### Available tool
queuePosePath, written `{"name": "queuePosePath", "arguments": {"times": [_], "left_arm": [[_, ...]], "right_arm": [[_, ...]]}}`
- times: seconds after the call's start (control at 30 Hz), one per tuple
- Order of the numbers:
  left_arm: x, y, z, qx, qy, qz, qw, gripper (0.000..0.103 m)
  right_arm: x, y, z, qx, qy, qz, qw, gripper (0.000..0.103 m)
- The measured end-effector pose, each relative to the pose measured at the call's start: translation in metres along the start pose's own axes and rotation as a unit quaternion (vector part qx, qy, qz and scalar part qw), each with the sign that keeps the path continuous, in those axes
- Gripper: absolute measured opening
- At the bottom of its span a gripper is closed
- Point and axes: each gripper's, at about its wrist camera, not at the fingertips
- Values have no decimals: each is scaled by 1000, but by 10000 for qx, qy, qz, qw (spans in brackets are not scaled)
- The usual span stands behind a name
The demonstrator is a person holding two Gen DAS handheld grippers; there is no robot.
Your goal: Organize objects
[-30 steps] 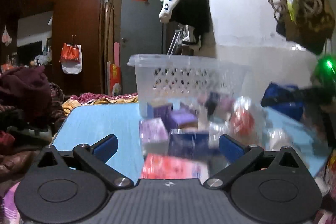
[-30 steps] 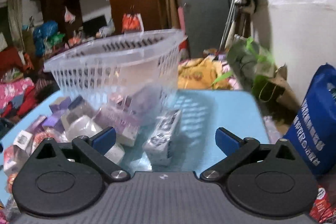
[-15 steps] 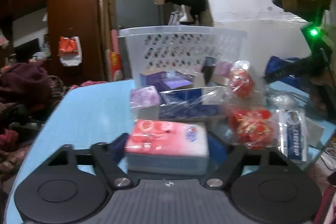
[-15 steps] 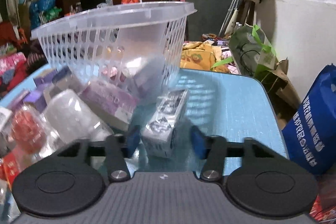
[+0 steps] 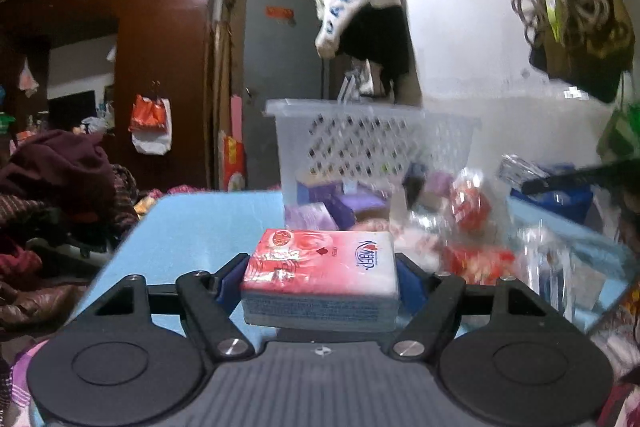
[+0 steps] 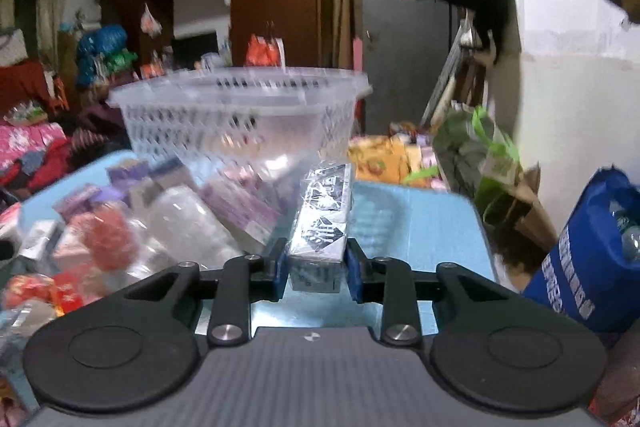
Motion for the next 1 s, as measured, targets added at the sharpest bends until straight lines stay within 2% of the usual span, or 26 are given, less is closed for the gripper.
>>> {"name": "queuePosePath", "arguments": {"times": [0.13, 0.2, 0.33, 0.4, 0.5, 0.57, 0.7, 0.8, 0.93, 0.97, 1.0], "left_arm": [[-1, 7, 15, -273, -302, 56, 9992, 78], [5, 7, 27, -365, -400, -29, 9985, 78], [33, -6, 70, -323, -654, -344, 9967, 78], [56, -15, 97, -272, -705, -428, 9962, 78], [104, -31, 129, -163, -617, -314, 9975, 78], [146, -40, 140, -107, -318, -213, 9992, 78], [210, -44, 137, -119, 287, 91, 9995, 78], [235, -41, 129, -202, 519, 225, 9982, 78], [244, -36, 126, -251, 659, 221, 9973, 81], [243, -39, 127, -138, 616, 260, 9977, 88], [241, -40, 129, -66, 518, 310, 9982, 95]], "right_arm": [[-20, 10, 16, -93, -566, 259, 9980, 33], [-23, 19, 29, -209, -841, 451, 9952, 33], [-7, 34, 62, -359, -1228, 986, 9869, 33], [7, 42, 76, -564, -1344, 917, 9851, 32], [40, 51, 96, -840, -1311, 623, 9858, 32], [64, 55, 104, -840, -1150, 561, 9882, 32], [103, 59, 107, -1040, -710, 432, 9911, 32], [117, 54, 104, -1059, -565, 348, 9922, 32], [118, 41, 104, -857, -521, 258, 9946, 33], [118, 40, 105, -824, -514, 246, 9950, 35], [114, 40, 106, -793, -561, 204, 9951, 53]]}}
Point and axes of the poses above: each gripper's, at about its wrist camera, not at the fingertips, and x roughly the way its jaws point, y to its left, z to its top, and after that the axes turned 11 degrees about -y, right-handed
